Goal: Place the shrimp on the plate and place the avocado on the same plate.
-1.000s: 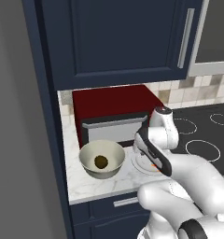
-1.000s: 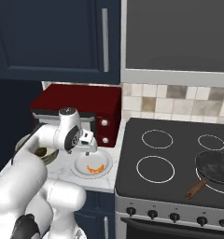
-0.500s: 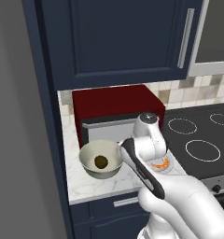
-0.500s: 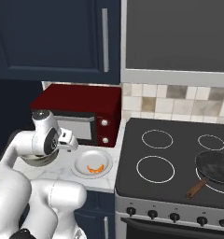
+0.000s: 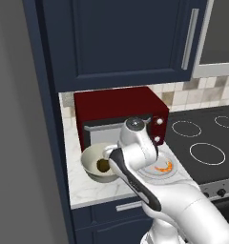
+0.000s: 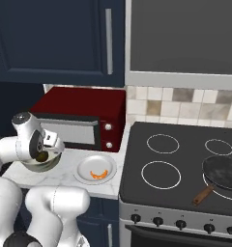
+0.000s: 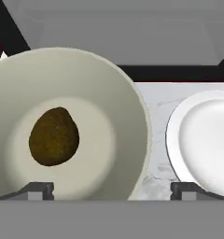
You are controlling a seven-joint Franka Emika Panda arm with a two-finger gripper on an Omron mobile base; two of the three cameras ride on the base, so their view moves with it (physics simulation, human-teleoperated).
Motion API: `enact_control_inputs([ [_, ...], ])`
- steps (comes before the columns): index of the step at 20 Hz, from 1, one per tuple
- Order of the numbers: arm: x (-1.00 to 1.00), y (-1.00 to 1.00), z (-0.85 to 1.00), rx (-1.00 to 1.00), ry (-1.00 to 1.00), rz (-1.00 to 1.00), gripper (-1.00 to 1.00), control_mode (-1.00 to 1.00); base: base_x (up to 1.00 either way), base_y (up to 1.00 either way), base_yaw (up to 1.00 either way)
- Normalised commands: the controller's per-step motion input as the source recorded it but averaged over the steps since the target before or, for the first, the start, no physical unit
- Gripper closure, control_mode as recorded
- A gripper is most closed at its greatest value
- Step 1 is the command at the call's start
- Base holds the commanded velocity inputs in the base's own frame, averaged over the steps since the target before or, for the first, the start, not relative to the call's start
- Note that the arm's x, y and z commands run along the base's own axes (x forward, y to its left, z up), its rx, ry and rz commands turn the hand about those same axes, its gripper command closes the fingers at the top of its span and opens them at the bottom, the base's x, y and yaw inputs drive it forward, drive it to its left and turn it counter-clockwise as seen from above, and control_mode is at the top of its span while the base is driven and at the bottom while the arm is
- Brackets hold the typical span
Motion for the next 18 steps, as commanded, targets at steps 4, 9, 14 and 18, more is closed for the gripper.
enact_control_inputs([
  [4,0.33,0.46,0.00,0.03,0.06,0.00,-1.00,-1.00,0.00,0.00,0.00],
  [9,0.49,0.26,-0.03,0.02,0.04,0.00,-1.00,-1.00,0.00,0.00,0.00],
  [14,0.30,0.43,-0.10,0.00,0.10,0.00,-1.00,-1.00,0.00,0.00,0.00],
  [18,0.01,0.31,-0.01,0.00,0.19,0.00,-1.00,-1.00,0.00,0.00,0.00],
])
